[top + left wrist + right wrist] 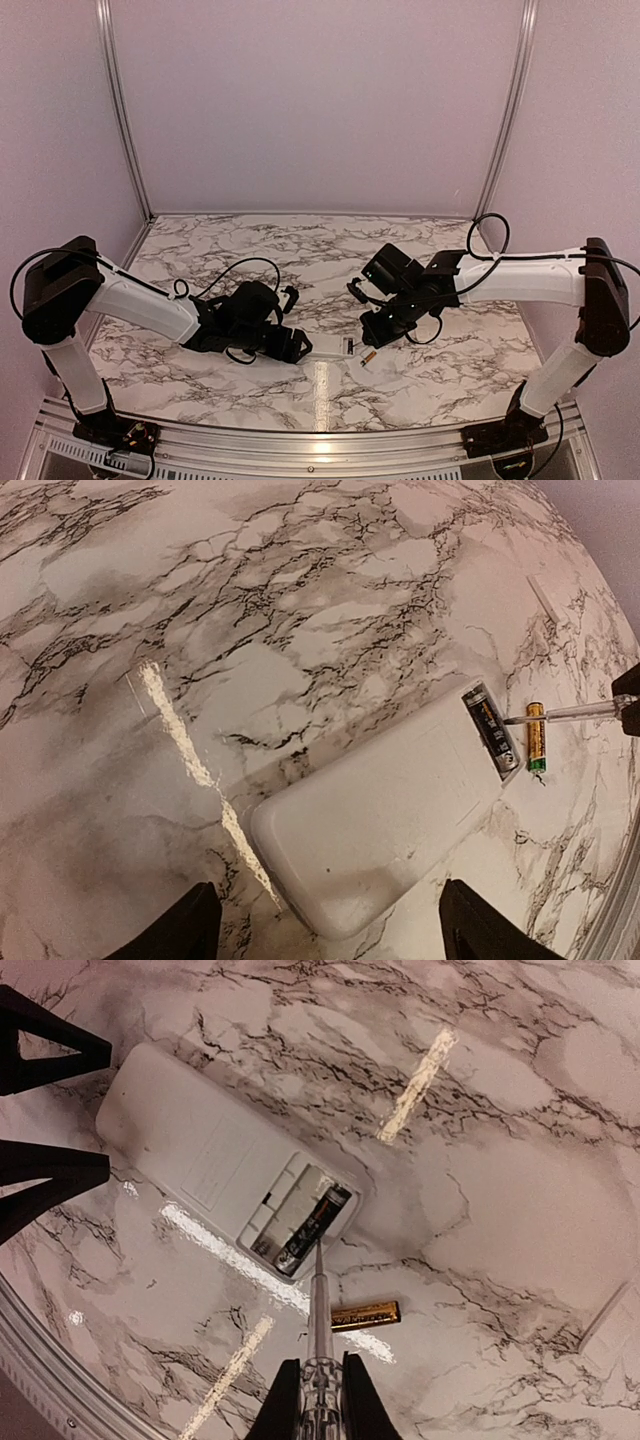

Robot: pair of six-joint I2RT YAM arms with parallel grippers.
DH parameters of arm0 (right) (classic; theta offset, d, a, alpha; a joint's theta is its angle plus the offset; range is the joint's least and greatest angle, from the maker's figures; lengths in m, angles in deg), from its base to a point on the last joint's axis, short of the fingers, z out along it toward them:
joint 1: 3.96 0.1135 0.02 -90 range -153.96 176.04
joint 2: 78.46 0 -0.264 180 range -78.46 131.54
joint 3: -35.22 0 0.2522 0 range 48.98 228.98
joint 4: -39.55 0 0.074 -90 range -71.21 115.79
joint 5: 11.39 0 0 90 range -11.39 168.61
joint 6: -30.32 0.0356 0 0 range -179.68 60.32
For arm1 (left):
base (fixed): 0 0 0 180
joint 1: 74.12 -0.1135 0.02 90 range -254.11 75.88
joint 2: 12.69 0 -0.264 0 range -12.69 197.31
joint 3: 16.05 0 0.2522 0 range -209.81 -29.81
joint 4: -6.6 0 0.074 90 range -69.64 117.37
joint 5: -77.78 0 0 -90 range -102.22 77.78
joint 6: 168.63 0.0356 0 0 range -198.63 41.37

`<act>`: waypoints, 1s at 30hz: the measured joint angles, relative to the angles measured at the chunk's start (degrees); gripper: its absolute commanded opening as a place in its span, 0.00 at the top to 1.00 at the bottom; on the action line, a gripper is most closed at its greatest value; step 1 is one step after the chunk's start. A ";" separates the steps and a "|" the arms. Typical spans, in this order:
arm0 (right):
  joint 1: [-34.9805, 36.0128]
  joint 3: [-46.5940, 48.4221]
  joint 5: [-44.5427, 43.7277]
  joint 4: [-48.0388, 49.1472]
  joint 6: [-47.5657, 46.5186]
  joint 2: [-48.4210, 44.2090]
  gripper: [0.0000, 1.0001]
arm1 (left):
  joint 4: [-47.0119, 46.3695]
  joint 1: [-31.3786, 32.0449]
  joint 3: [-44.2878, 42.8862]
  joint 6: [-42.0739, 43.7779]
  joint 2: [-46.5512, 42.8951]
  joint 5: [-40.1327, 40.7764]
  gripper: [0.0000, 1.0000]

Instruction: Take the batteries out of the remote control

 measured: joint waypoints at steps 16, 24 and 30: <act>0.04 0.02 -3.17 0.20 0.09 1.01 1.00 | -0.52 0.00 -0.98 -0.15 1.92 -1.75 0.27; 0.09 0.20 -3.69 0.42 0.04 2.25 1.00 | -0.68 0.00 -1.03 -0.74 1.92 -4.24 0.29; 0.11 0.22 -3.74 0.44 0.02 2.29 1.00 | -0.72 0.00 -1.05 -1.16 1.99 -7.34 0.31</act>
